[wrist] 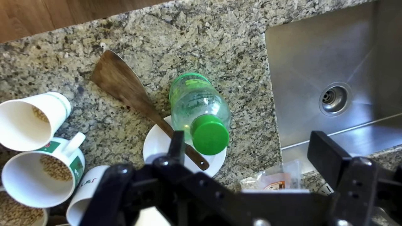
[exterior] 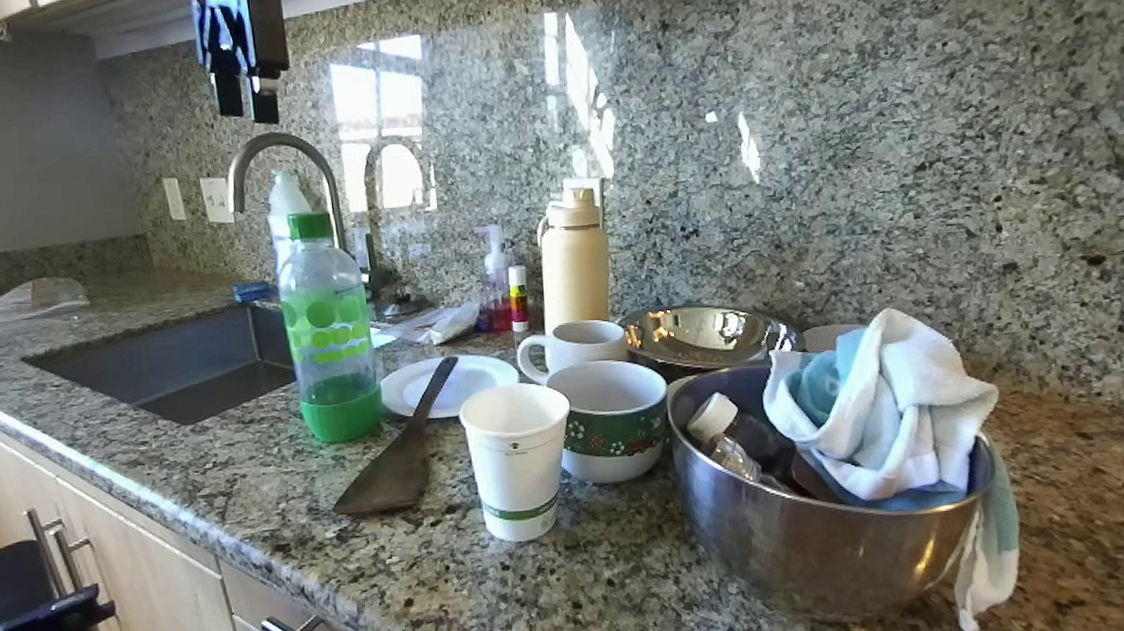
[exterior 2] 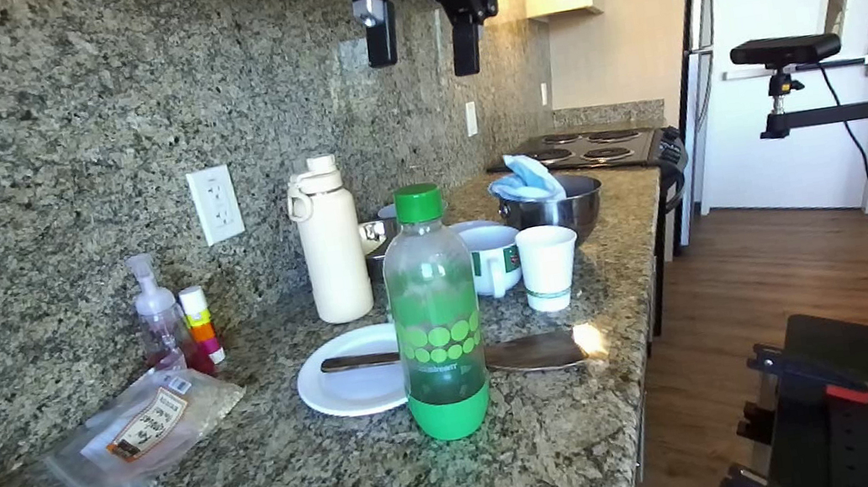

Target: Move the green bottle to the right of the silver dish

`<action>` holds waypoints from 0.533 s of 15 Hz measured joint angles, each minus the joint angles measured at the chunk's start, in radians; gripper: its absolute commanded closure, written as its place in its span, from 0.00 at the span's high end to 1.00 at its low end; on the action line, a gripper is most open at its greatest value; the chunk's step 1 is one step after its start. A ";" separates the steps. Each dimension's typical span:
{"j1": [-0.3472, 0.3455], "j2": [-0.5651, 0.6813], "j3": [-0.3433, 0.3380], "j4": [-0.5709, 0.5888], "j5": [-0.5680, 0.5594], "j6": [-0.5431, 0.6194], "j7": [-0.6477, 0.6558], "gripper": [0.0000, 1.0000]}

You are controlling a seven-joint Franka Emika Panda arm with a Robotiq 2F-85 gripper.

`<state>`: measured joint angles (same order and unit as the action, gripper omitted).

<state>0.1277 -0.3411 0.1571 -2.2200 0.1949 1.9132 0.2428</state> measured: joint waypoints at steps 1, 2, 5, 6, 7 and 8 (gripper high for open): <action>0.000 0.024 0.003 0.015 -0.007 0.000 0.000 1.00; 0.000 0.050 0.006 0.032 -0.016 0.000 0.000 1.00; 0.001 0.121 0.015 0.075 -0.033 -0.001 0.000 1.00; 0.002 0.142 0.016 0.085 -0.034 -0.001 0.000 1.00; 0.002 0.159 0.016 0.093 -0.035 -0.002 0.000 1.00; 0.002 0.176 0.016 0.101 -0.035 -0.003 0.000 1.00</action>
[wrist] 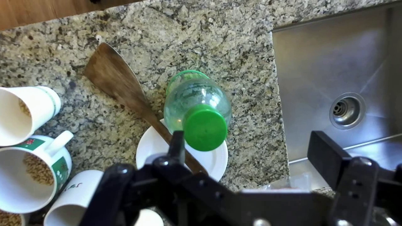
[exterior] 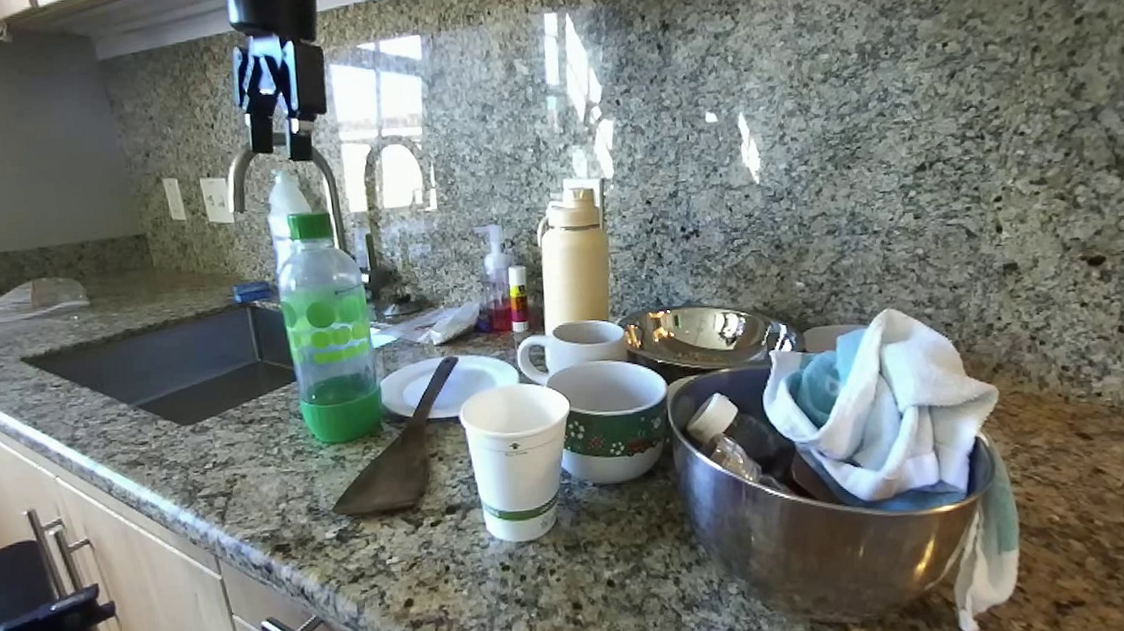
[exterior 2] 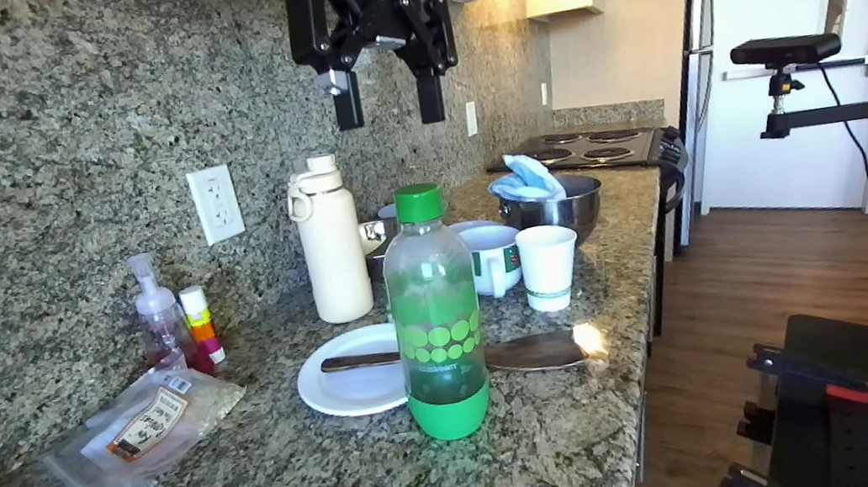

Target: Move the green bottle to the right of the silver dish

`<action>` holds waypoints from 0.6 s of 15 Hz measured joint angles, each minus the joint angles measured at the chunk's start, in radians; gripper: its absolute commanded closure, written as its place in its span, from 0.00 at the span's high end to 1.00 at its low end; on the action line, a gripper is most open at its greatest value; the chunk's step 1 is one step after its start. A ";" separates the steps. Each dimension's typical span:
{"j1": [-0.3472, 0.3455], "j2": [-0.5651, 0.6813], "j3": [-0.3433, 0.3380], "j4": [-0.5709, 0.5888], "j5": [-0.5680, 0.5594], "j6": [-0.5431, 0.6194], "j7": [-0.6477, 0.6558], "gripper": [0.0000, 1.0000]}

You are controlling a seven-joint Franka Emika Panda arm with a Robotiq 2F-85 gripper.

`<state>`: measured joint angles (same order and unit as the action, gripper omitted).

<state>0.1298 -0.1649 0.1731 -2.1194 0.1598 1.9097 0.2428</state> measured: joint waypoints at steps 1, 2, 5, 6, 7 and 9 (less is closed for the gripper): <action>0.000 0.016 0.000 0.007 0.000 -0.002 0.000 1.00; 0.000 0.029 0.000 0.012 0.000 -0.004 0.000 1.00; 0.000 0.068 -0.003 0.023 0.000 -0.007 0.000 1.00; 0.000 0.082 -0.005 0.030 0.000 -0.008 0.000 1.00; 0.000 0.095 -0.006 0.038 0.000 -0.011 0.000 1.00; 0.000 0.122 -0.009 0.054 0.000 -0.013 0.000 1.00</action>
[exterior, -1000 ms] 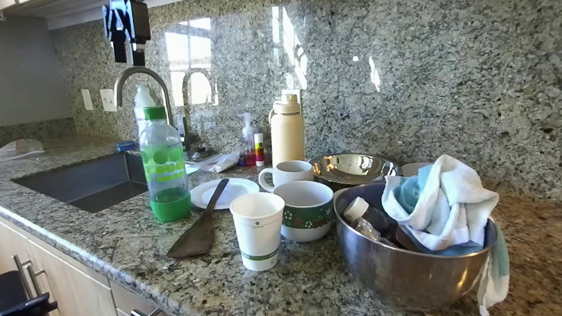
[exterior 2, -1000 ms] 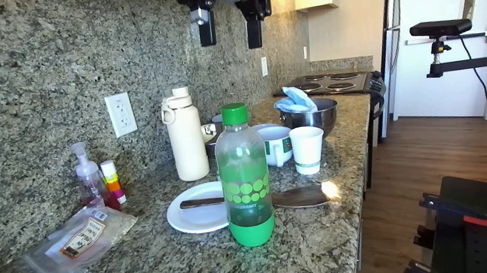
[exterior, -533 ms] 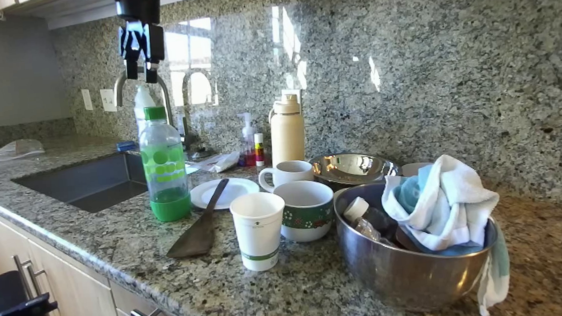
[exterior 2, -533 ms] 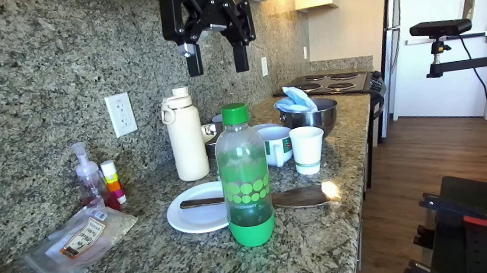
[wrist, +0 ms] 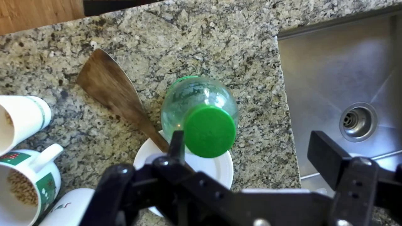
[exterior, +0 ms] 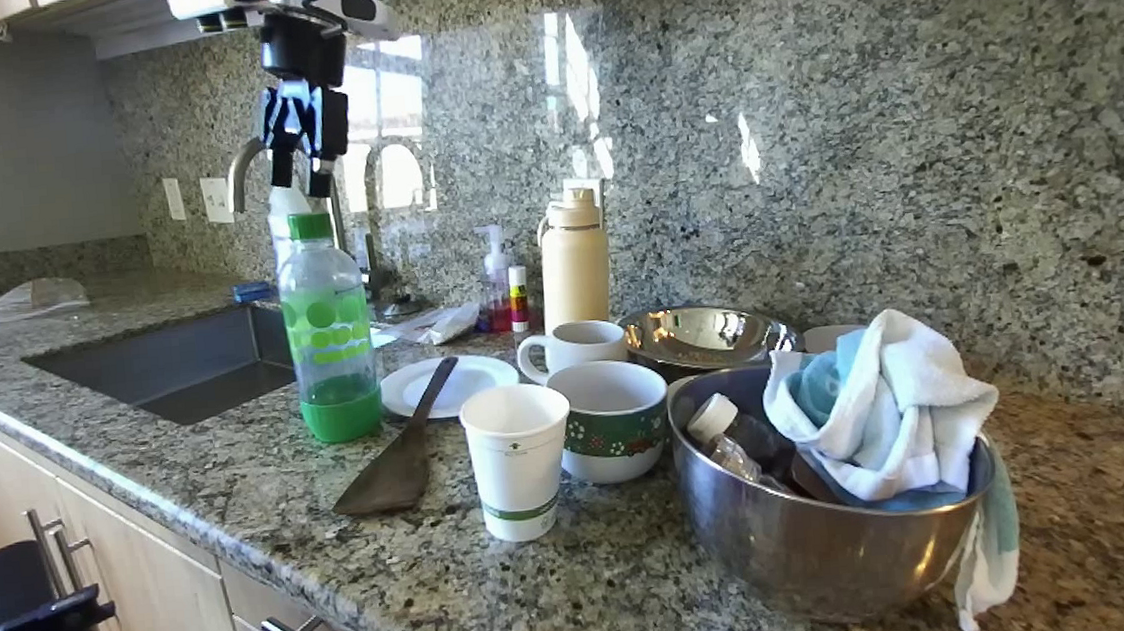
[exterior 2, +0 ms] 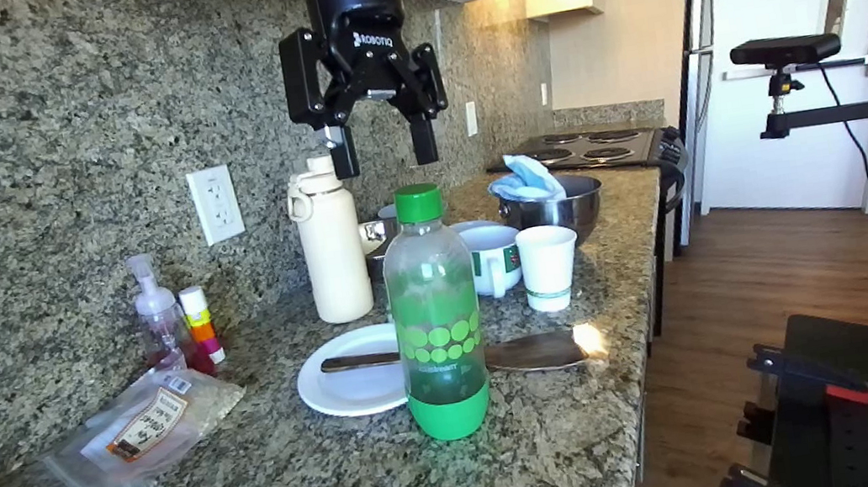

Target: Move the green bottle to the right of the silver dish

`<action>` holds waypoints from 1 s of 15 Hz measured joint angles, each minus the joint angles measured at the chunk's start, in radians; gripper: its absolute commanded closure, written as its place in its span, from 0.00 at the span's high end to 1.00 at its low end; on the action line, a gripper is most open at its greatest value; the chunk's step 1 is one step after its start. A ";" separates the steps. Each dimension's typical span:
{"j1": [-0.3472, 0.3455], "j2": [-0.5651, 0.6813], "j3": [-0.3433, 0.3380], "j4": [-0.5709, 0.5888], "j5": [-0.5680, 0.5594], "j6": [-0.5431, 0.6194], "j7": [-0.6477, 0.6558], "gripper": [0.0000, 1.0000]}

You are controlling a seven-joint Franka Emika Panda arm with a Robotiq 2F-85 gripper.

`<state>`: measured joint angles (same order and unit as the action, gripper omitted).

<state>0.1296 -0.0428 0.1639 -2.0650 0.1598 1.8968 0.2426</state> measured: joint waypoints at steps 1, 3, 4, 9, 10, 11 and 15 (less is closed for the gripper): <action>0.000 0.013 -0.001 0.008 0.000 -0.002 0.000 1.00; 0.000 0.036 -0.003 0.025 0.000 -0.008 0.000 1.00; 0.000 0.047 -0.004 0.034 0.000 -0.015 0.000 1.00; -0.002 0.091 -0.019 0.077 0.000 -0.065 0.000 1.00; -0.002 0.097 -0.024 0.083 0.000 -0.075 0.000 1.00; -0.002 0.102 -0.029 0.089 0.000 -0.083 0.000 1.00; -0.003 0.115 -0.038 0.100 0.000 -0.112 0.000 1.00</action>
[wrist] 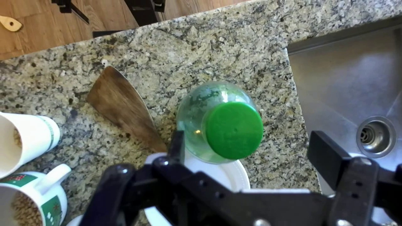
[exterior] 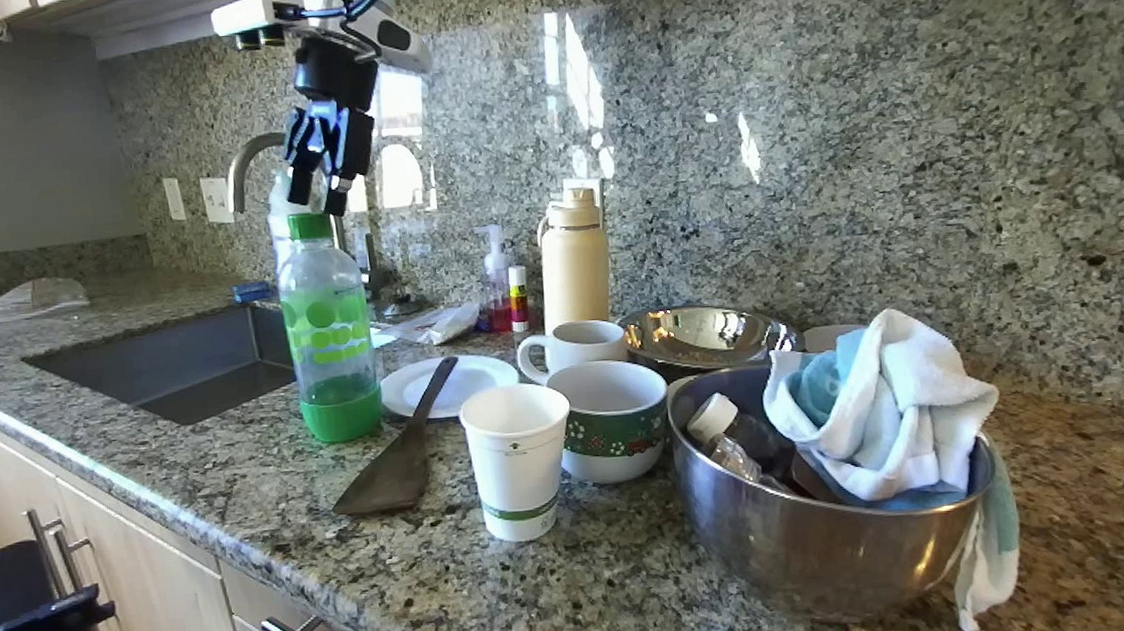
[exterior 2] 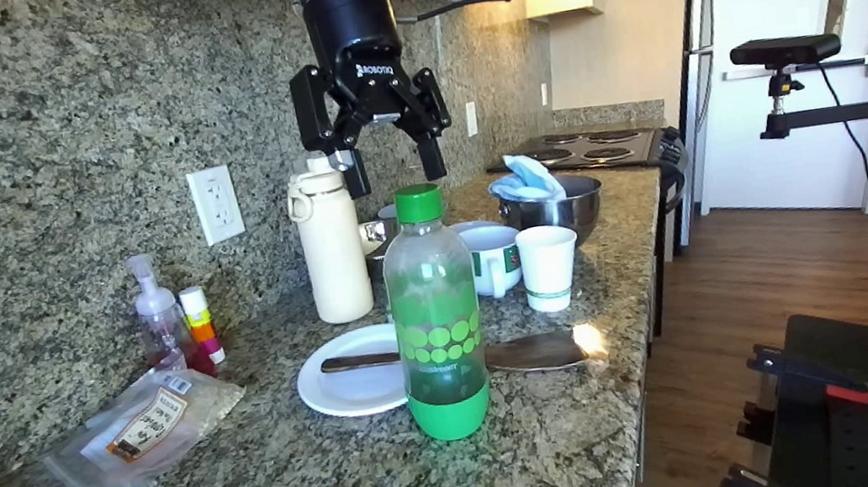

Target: Move the green bottle to the right of the silver dish

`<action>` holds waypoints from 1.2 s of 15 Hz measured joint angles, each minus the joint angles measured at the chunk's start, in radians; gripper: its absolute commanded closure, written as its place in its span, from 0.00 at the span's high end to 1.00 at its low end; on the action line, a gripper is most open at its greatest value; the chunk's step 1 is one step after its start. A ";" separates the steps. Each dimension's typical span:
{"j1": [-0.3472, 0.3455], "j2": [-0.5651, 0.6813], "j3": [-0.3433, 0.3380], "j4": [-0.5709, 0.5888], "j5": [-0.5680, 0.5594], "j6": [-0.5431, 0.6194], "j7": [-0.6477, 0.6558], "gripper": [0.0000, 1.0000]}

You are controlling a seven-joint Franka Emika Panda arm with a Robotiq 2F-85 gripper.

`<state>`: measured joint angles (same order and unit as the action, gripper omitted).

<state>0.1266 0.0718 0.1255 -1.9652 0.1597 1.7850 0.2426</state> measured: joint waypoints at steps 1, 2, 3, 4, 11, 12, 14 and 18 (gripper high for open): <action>0.000 0.003 -0.001 0.002 0.000 -0.006 0.000 1.00; 0.000 0.005 -0.001 0.003 0.000 -0.010 0.000 1.00; 0.000 0.006 -0.002 0.003 0.000 -0.012 0.000 1.00; 0.000 0.007 -0.002 0.003 0.000 -0.014 0.000 1.00; 0.001 0.015 -0.002 0.003 0.000 -0.050 0.000 1.00; 0.001 0.015 -0.002 0.003 0.000 -0.057 0.000 1.00; 0.001 0.016 -0.002 0.003 0.000 -0.069 0.000 1.00; 0.001 0.017 -0.002 0.003 0.000 -0.084 0.001 1.00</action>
<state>0.1280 0.0885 0.1236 -1.9619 0.1597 1.7013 0.2431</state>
